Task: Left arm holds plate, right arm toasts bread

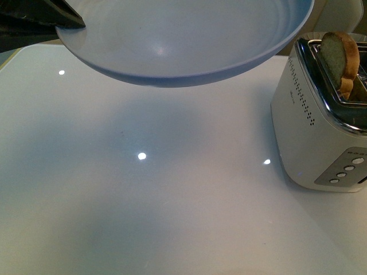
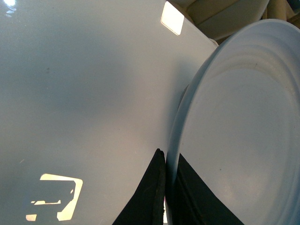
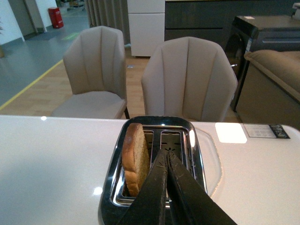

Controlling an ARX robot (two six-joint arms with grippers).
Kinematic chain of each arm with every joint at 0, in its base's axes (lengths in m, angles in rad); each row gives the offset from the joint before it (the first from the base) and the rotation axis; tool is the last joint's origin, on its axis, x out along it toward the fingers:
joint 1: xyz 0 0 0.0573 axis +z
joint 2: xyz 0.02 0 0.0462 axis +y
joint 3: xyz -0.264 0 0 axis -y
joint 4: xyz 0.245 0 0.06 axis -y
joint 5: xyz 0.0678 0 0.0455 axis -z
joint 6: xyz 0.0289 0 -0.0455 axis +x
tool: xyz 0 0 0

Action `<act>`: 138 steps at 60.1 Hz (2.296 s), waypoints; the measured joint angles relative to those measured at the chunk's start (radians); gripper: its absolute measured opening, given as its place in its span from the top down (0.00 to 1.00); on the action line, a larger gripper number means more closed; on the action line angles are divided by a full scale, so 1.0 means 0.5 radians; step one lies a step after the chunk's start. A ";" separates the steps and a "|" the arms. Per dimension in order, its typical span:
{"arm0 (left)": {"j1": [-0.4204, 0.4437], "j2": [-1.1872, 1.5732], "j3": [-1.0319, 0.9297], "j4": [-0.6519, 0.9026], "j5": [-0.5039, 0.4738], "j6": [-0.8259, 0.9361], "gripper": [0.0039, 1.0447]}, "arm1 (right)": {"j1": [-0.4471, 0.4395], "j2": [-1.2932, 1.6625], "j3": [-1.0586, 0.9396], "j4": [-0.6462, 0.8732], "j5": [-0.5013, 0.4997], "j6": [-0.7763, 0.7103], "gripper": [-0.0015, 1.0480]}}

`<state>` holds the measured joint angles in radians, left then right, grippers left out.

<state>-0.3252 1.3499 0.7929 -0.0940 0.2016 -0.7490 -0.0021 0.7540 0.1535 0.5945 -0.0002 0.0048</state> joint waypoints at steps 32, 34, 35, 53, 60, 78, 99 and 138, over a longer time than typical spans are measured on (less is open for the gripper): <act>0.001 0.000 0.000 -0.003 0.002 0.008 0.97 | 0.000 -0.511 -0.216 -0.301 0.001 -0.001 0.98; 0.001 0.000 0.000 -0.003 0.002 0.008 0.97 | 0.000 -0.539 -0.224 -0.321 0.001 -0.001 0.98; 0.001 0.000 0.000 -0.003 0.002 0.008 0.97 | 0.000 -0.549 -0.226 -0.328 0.000 -0.001 0.98; 0.001 0.000 0.000 -0.002 0.001 0.009 0.97 | 0.000 -0.769 -0.272 -0.449 0.001 -0.002 0.98; 0.001 0.000 0.000 -0.002 0.001 0.009 0.97 | 0.000 -0.858 -0.272 -0.539 0.001 -0.002 0.98; 0.000 0.000 0.000 -0.002 0.001 0.009 0.97 | 0.000 -1.067 -0.272 -0.747 0.001 -0.002 0.98; 0.001 0.000 0.000 -0.002 0.002 0.013 0.97 | 0.000 -1.469 -0.272 -1.172 0.001 -0.002 0.98; 0.002 -0.002 0.000 -0.002 0.011 0.023 0.97 | 0.000 -1.495 -0.272 -1.186 0.001 -0.003 0.26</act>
<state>-0.3241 1.3491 0.7929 -0.0948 0.2070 -0.7376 -0.0021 0.0067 0.0177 0.0017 0.0002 0.0032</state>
